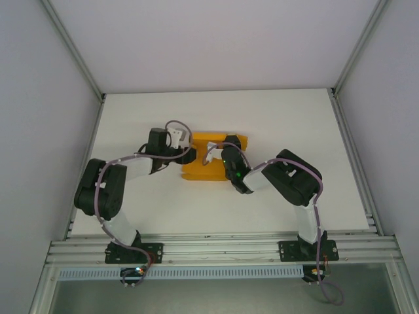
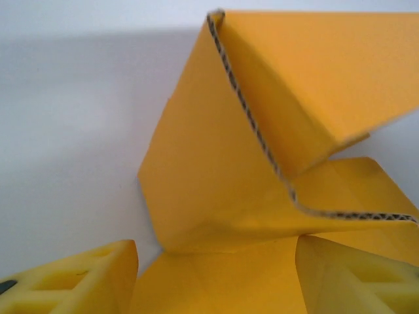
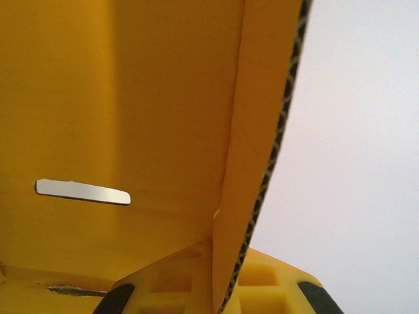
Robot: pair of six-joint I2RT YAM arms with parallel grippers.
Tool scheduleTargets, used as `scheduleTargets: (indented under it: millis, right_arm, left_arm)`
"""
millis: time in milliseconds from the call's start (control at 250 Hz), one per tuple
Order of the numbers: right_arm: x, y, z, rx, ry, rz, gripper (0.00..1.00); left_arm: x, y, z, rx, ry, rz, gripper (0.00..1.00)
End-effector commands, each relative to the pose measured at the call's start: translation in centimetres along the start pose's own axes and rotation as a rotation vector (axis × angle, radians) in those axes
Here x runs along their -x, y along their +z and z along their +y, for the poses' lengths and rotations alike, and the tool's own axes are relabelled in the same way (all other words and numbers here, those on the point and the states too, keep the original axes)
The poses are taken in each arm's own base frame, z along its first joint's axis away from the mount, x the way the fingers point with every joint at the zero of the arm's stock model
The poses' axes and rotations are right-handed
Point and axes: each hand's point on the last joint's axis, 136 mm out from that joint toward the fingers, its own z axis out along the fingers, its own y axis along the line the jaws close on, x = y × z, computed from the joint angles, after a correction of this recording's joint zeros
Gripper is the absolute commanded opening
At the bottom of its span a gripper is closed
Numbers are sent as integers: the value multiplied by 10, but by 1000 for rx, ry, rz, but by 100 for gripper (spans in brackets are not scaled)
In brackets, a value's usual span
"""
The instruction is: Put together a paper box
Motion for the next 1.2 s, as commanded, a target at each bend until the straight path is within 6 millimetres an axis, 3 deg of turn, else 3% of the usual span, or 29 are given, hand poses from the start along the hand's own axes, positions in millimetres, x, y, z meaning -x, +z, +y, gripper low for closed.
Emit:
scheduleTargets:
  millis: [0,132,232,419,511,583,603,791,1002,1198]
  right_arm:
    - [2,-2,7,41,-20,-7,0]
    - [2,-3,11,60,-27,-13,0]
    - [3,-3,13,69,-26,-16,0]
    - [4,-2,18,88,-31,-18,0]
    - [5,-3,21,112,-27,-20,0]
    - [4,-3,25,134,-29,-17,0]
    - [4,-4,26,140,-32,-17,0]
    - [3,-4,30,158,-36,-2,0]
    - [1,-8,32,208,11,34,0]
    - [-4,-12,41,242,16,45,0]
  left_arm:
    - [12,6,6,17,54,-22,64]
    - [20,8,20,130,97,-41,63]
    - [21,11,15,110,138,-32,64]
    - [26,21,13,147,190,-76,53]
    - [34,23,16,187,202,-135,46]
    - [43,23,25,232,190,-187,34]
    - [42,28,16,227,198,-191,32]
    - [52,31,22,331,177,-260,7]
    - [39,20,57,691,67,-287,0]
    - [15,13,78,795,-69,-318,0]
